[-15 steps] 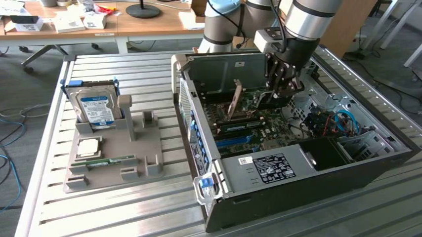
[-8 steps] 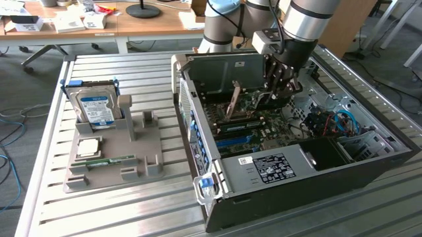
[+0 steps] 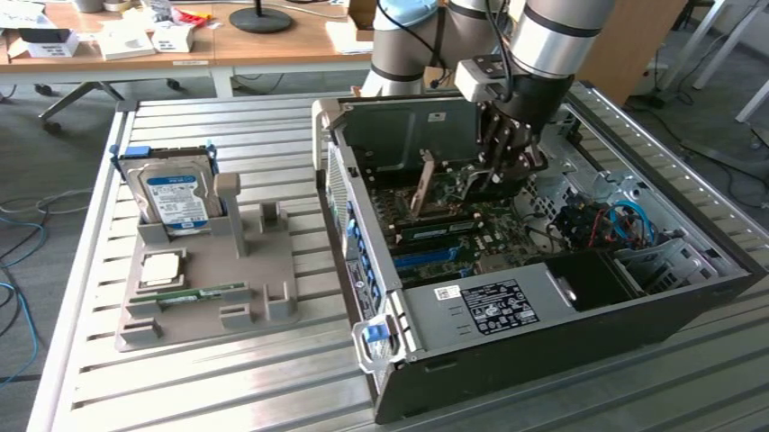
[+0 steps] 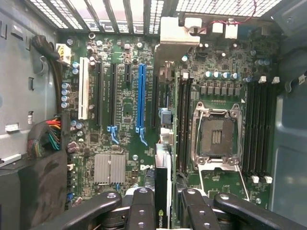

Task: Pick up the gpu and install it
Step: 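Insert the gpu into the slot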

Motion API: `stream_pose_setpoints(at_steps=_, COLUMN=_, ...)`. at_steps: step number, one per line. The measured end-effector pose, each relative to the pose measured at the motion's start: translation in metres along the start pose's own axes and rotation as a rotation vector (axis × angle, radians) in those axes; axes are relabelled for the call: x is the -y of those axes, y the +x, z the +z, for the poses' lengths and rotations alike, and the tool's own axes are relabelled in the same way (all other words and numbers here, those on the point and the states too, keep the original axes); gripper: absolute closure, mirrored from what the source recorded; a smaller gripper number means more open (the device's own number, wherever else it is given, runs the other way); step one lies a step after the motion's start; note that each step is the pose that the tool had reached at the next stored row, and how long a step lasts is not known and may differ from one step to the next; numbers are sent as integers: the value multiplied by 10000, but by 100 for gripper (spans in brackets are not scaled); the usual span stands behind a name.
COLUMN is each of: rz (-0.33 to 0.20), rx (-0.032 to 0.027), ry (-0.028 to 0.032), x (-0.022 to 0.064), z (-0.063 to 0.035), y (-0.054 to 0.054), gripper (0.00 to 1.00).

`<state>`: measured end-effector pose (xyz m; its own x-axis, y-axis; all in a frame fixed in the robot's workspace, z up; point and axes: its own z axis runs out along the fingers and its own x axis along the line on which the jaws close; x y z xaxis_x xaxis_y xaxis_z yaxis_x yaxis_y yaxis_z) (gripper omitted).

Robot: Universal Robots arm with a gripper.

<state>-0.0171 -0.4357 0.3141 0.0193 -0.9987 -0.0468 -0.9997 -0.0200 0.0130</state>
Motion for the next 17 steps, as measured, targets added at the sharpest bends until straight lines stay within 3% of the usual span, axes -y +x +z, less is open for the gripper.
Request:
stream_pose_setpoints(at_steps=1, rz=-3, rx=1, ry=68, x=-34, z=17, y=0, gripper=74)
stream_pose_setpoints(at_steps=17, rz=116, rx=4, ry=75, x=-53, z=31, y=31, gripper=74)
